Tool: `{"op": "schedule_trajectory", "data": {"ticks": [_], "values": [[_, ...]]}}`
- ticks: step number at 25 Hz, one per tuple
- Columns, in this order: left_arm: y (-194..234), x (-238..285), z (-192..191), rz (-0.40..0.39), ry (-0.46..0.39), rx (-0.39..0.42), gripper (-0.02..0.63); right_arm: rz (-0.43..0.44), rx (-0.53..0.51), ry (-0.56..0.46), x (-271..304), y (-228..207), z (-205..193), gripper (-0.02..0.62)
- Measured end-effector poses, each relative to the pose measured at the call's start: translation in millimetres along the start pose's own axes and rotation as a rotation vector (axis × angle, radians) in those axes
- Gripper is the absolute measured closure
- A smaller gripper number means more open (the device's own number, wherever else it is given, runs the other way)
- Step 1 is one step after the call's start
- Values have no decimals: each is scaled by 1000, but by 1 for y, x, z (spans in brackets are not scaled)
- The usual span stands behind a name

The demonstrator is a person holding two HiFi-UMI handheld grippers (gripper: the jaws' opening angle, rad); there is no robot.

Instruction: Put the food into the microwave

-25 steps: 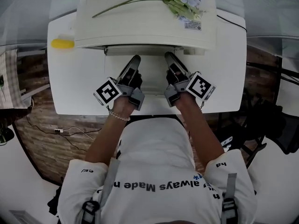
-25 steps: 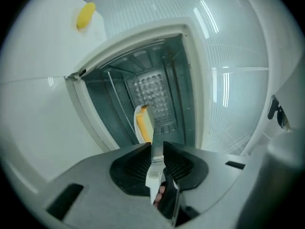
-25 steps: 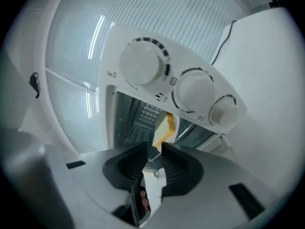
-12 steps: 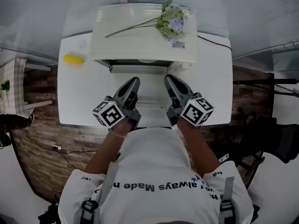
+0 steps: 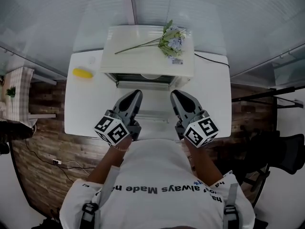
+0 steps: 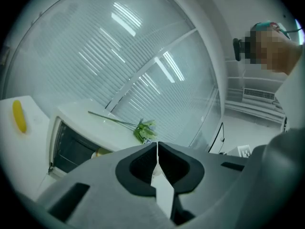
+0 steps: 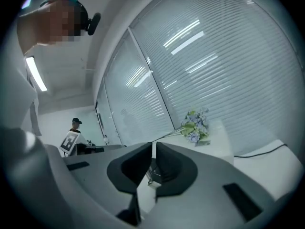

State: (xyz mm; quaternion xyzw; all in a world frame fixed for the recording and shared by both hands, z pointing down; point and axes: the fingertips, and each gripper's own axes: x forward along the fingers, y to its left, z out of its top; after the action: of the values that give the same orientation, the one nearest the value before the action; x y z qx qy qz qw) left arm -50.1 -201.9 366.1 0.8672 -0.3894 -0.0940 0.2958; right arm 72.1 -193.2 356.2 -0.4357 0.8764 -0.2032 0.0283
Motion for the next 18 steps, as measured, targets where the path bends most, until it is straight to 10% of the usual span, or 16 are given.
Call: {"op": "schedule_trajectory", "data": {"ticks": [18], "values": [[-77,-23,61,-34,-58,215,588,-15,-271,-17,-37,58,71,565]]}}
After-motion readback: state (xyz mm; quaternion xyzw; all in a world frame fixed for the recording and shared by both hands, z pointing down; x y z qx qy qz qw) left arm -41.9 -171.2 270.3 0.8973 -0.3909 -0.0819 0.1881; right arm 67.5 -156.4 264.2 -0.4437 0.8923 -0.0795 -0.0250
